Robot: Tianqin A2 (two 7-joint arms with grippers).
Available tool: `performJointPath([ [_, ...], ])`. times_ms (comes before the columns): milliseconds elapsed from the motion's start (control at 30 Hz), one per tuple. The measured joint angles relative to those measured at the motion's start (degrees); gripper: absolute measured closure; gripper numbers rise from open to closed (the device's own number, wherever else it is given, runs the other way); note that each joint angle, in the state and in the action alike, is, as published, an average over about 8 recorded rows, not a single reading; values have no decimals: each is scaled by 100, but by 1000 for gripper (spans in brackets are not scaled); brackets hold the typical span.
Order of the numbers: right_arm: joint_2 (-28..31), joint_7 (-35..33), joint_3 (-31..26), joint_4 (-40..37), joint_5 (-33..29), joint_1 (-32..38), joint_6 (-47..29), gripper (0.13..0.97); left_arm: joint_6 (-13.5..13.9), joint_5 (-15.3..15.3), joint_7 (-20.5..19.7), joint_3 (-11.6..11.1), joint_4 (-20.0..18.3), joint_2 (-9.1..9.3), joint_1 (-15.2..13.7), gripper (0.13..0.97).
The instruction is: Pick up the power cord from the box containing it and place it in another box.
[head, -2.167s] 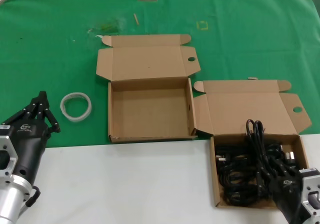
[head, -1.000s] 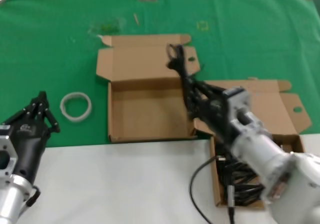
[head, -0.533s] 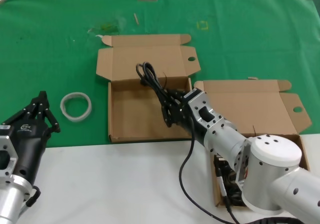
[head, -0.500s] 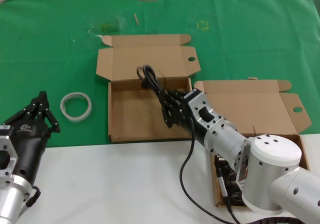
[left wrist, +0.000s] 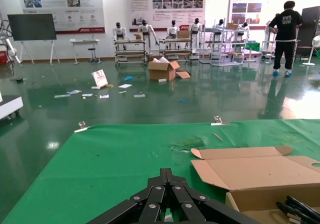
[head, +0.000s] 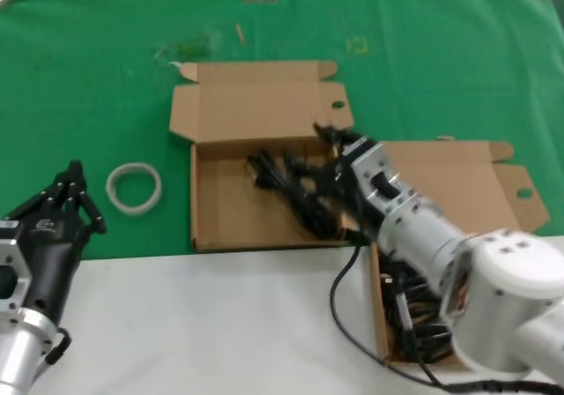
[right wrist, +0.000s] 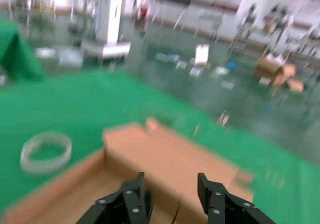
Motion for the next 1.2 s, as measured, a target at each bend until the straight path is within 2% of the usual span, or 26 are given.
performJointPath([
  [67,172,283,371,476,-316,-145,-6,782,0,0,0,0,0,0,0,957],
  [200,455,964,1136,1289,-993,-449,-118,706,0,0,0,0,0,0,0,957],
  [300,551,1257,1449,1578,-1275,-595,-175,648,0,0,0,0,0,0,0,957],
  [367,551,1309,1534,1620,-1341,-648,-193,629,0,0,0,0,0,0,0,957],
  [633,413,1415,1881,1594,-1599,-919,-299,421,0,0,0,0,0,0,0,934],
  [767,324,1492,2118,1585,-1775,-1101,-371,360,0,-1,0,0,0,0,0,920],
  [933,208,1593,2429,1574,-2006,-1340,-465,257,0,-1,0,0,0,0,0,856],
  [1067,114,1675,2679,1565,-2193,-1532,-540,221,0,-1,1,0,0,0,0,817],
  [1200,23,1754,2924,1555,-2375,-1720,-614,172,0,-1,1,0,0,0,0,732],
])
